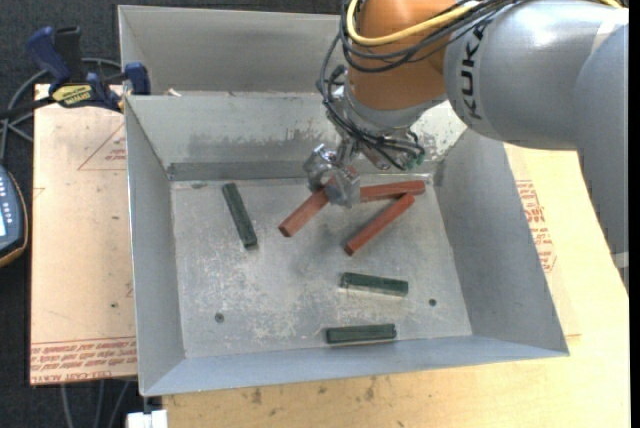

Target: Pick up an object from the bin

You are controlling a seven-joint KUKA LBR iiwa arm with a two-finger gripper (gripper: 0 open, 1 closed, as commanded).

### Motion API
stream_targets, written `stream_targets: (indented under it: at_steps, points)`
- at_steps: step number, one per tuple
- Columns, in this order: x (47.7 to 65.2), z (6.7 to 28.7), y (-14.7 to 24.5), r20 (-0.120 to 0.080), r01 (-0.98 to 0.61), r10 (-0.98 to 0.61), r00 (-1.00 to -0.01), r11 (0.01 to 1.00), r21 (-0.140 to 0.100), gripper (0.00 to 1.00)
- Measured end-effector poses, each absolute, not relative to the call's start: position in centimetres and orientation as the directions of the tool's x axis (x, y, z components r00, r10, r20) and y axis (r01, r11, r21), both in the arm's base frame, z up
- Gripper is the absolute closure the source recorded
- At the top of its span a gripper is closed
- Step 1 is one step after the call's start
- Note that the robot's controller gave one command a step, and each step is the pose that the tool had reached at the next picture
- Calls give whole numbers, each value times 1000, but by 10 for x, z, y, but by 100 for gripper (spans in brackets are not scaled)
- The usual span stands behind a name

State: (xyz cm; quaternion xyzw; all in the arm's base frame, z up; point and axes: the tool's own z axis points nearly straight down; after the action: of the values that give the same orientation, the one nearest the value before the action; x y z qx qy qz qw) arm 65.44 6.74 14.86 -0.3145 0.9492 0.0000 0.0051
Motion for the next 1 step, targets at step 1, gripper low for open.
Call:
stream_targets:
  at_steps: [1]
  points:
    - [649, 120, 34, -1, -672, -672, -740, 740, 0, 100]
